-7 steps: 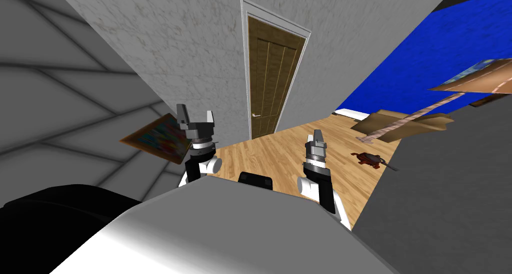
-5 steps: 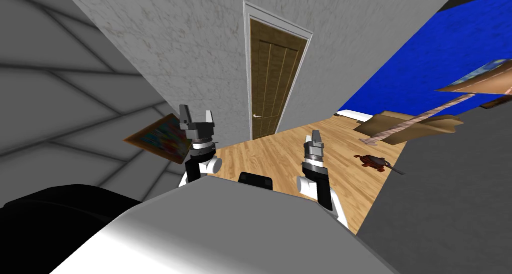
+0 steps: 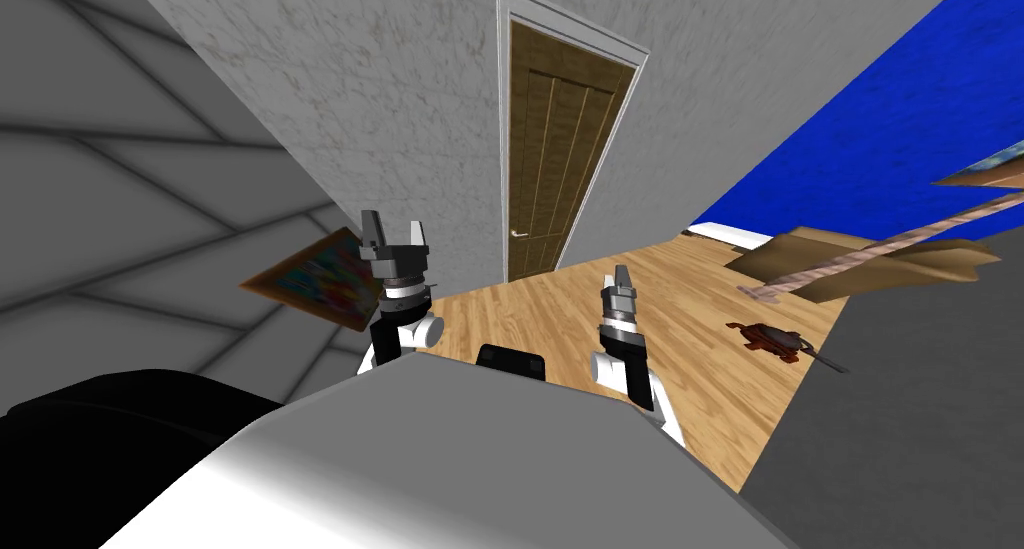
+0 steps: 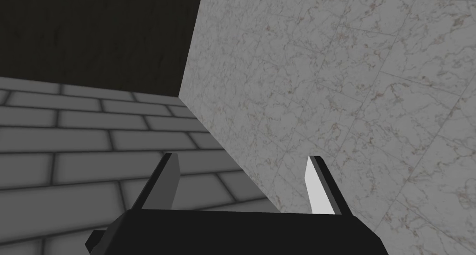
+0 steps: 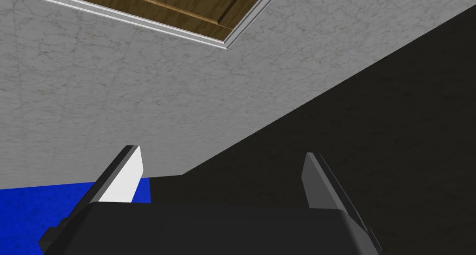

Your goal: Pull the door open

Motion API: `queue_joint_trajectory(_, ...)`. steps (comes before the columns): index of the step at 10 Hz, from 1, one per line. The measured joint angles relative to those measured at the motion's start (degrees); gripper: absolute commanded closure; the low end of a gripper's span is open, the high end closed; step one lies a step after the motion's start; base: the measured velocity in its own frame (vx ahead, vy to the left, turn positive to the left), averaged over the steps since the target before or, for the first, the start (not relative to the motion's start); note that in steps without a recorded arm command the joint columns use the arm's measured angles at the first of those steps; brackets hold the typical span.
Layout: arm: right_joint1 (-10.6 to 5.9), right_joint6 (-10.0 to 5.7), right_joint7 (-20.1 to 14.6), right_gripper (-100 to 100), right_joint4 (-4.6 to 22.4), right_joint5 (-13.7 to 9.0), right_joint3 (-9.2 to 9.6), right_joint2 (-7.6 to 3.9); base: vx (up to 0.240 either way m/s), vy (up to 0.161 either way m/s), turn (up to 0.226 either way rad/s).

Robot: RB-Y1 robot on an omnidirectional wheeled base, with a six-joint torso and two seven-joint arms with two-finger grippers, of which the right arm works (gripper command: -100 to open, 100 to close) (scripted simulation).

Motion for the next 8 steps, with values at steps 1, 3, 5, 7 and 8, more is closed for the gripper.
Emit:
queue_joint_trajectory(1, -0.21, -0.22, -0.40, -100, 0.91, 0.07, 0.06, -0.19, 0.080, 0.030, 0.078)
queue_joint_trajectory(3, -0.97, -1.51, -1.28, -100, 3.88, 0.11, -0.07, -0.70, 0.077, 0.020, 0.070)
queue_joint_trajectory(5, -2.02, -2.46, -2.11, -100, 6.64, 0.20, -0.16, -1.15, 0.089, 0.033, 0.082)
queue_joint_trajectory(7, -2.60, -3.48, -3.03, -100, 9.23, 0.37, -0.05, -1.51, 0.106, 0.028, 0.082)
queue_joint_trajectory(8, -2.98, -4.28, -3.52, -100, 10.86, 0.40, -0.09, -1.77, 0.095, 0.025, 0.073)
